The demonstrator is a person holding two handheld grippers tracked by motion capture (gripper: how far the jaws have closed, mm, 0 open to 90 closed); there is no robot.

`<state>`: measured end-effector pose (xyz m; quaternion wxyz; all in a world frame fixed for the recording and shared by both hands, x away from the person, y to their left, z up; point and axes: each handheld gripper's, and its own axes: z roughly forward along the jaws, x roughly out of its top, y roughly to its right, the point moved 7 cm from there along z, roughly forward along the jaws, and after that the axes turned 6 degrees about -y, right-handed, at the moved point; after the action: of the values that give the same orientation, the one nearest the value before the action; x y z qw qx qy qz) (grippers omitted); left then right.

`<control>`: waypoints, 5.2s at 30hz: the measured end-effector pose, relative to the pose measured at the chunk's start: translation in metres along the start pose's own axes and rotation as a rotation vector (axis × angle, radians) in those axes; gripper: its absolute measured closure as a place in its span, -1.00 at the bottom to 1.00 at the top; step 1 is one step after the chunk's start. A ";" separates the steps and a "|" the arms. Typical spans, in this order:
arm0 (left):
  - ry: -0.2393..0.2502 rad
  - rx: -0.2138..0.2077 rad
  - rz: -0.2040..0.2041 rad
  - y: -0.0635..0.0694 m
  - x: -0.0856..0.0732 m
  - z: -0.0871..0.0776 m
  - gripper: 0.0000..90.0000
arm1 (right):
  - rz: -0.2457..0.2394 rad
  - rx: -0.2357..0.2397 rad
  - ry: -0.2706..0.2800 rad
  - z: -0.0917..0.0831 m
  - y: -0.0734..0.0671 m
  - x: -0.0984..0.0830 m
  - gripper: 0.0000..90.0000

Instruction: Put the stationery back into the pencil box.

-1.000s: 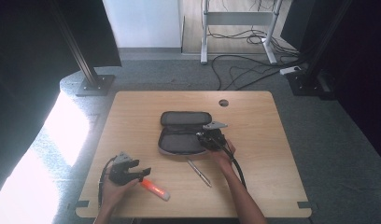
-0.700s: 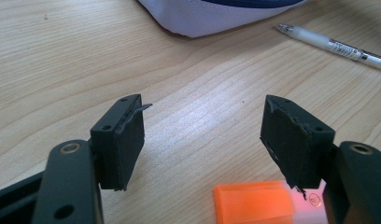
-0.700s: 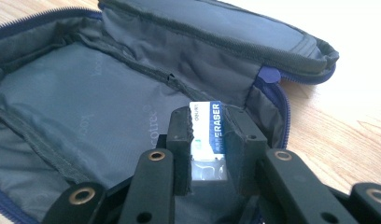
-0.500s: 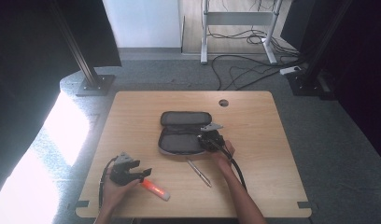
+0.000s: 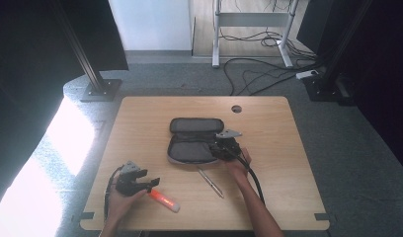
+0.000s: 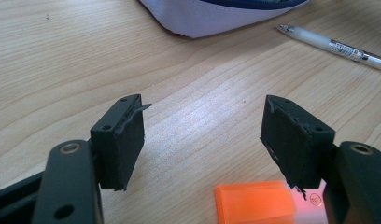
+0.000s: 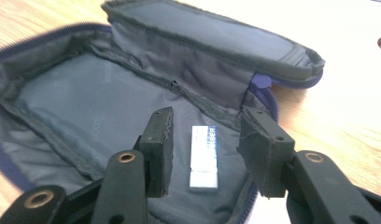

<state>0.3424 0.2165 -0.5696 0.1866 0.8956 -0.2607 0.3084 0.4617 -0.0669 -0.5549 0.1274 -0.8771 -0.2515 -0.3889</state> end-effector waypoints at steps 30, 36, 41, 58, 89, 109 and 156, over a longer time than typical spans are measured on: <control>-0.010 -0.003 0.000 0.001 -0.001 0.003 -0.32 | 0.018 0.084 0.084 -0.056 -0.013 -0.033 0.11; -0.009 -0.003 -0.002 0.001 -0.001 0.003 -0.32 | 0.022 0.079 0.092 -0.064 -0.014 -0.042 0.11; -0.009 -0.003 -0.002 0.001 -0.001 0.003 -0.32 | 0.021 0.075 0.080 -0.065 -0.016 -0.053 0.11; -0.006 -0.008 0.007 0.004 0.000 0.003 -0.32 | 0.013 0.078 0.046 -0.081 -0.021 -0.086 0.08; -0.006 -0.009 0.011 0.005 0.001 0.003 -0.32 | -0.037 0.150 -0.006 -0.064 -0.061 -0.096 0.10; -0.007 -0.010 0.017 0.006 0.002 0.004 -0.32 | -0.085 0.135 -0.058 -0.044 -0.077 -0.092 0.37; -0.003 -0.007 0.019 0.004 0.002 0.003 -0.32 | -0.137 0.134 0.050 -0.077 -0.078 -0.078 0.75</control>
<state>0.3428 0.2107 -0.5695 0.1862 0.8930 -0.2705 0.3077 0.3273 -0.0598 -0.5597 0.1649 -0.8375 -0.3329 -0.4006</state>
